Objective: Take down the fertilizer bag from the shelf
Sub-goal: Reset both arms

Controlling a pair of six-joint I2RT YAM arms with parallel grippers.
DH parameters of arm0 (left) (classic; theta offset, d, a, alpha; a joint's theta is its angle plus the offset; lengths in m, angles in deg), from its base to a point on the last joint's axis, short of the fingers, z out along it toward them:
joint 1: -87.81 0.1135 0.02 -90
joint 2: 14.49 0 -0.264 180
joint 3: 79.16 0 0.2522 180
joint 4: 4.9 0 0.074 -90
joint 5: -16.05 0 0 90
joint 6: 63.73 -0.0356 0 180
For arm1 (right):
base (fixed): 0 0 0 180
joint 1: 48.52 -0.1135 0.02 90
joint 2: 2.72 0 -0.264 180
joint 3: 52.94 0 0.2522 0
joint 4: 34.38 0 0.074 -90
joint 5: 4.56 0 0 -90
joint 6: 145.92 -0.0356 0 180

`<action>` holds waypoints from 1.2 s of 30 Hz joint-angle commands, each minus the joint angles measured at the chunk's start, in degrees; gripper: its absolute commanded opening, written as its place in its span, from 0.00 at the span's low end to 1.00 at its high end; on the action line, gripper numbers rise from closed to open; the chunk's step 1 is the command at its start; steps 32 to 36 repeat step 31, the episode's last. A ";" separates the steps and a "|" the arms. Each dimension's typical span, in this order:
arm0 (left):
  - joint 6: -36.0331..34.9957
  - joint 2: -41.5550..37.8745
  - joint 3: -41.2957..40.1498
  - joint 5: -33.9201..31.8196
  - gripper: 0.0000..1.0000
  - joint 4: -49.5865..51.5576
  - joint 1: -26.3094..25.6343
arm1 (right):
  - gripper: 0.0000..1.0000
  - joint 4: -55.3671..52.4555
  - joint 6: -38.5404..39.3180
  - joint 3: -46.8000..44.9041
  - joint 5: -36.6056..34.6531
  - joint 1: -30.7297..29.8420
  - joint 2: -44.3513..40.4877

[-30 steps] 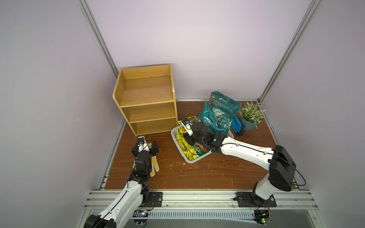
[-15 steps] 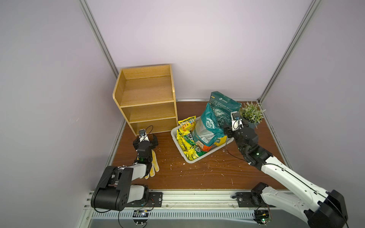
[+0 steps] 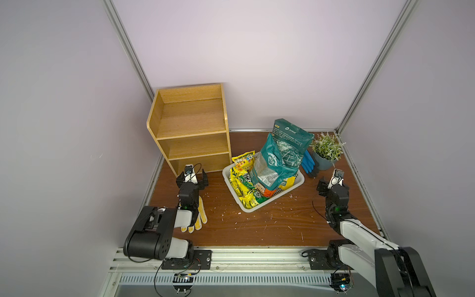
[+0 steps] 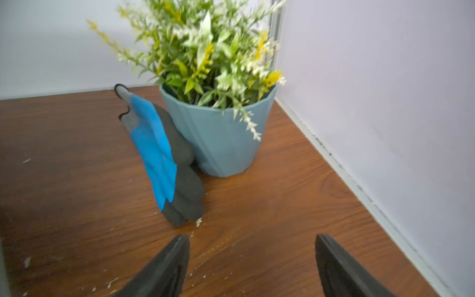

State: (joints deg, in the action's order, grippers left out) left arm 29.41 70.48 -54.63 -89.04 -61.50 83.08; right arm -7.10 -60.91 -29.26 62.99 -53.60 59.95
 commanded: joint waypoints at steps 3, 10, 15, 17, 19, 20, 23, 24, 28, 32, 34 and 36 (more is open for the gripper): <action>-0.15 3.19 -1.34 -2.95 0.99 -8.56 0.95 | 0.85 24.78 4.56 1.17 12.42 0.33 13.65; -1.50 3.81 -0.74 -0.60 0.99 -8.56 0.78 | 0.90 31.62 6.79 1.79 15.37 0.90 23.12; -1.49 3.82 -0.74 -0.64 0.99 -8.56 0.78 | 0.99 29.77 7.36 3.57 17.16 1.04 24.11; -1.51 3.82 -0.81 -0.65 0.99 -8.56 0.70 | 0.99 33.66 7.18 2.59 17.01 1.04 25.21; -1.63 3.88 -0.80 -0.64 0.99 -8.56 0.69 | 0.99 33.76 7.15 2.47 16.92 1.04 25.14; -1.63 3.88 -0.81 -0.69 0.99 -8.54 0.69 | 0.99 32.95 7.19 2.63 16.92 1.04 24.84; -1.56 3.89 -0.70 -0.73 0.99 -8.53 0.69 | 0.99 31.66 7.21 3.03 16.97 1.04 24.65; -1.57 3.89 -0.74 -0.69 0.99 -8.54 0.69 | 0.99 31.22 6.99 3.43 17.29 1.17 24.86; -1.73 4.23 -0.35 -0.64 0.99 -8.56 0.68 | 0.99 30.51 6.45 3.79 18.48 2.01 24.86; -1.76 4.29 -0.38 -0.56 0.99 -8.48 0.69 | 0.99 30.94 6.49 3.54 18.49 1.99 24.73; -1.76 4.29 -0.38 -0.56 0.99 -8.48 0.69 | 0.99 30.94 6.49 3.54 18.49 1.99 24.73; -1.76 4.29 -0.38 -0.56 0.99 -8.48 0.69 | 0.99 30.94 6.49 3.54 18.49 1.99 24.73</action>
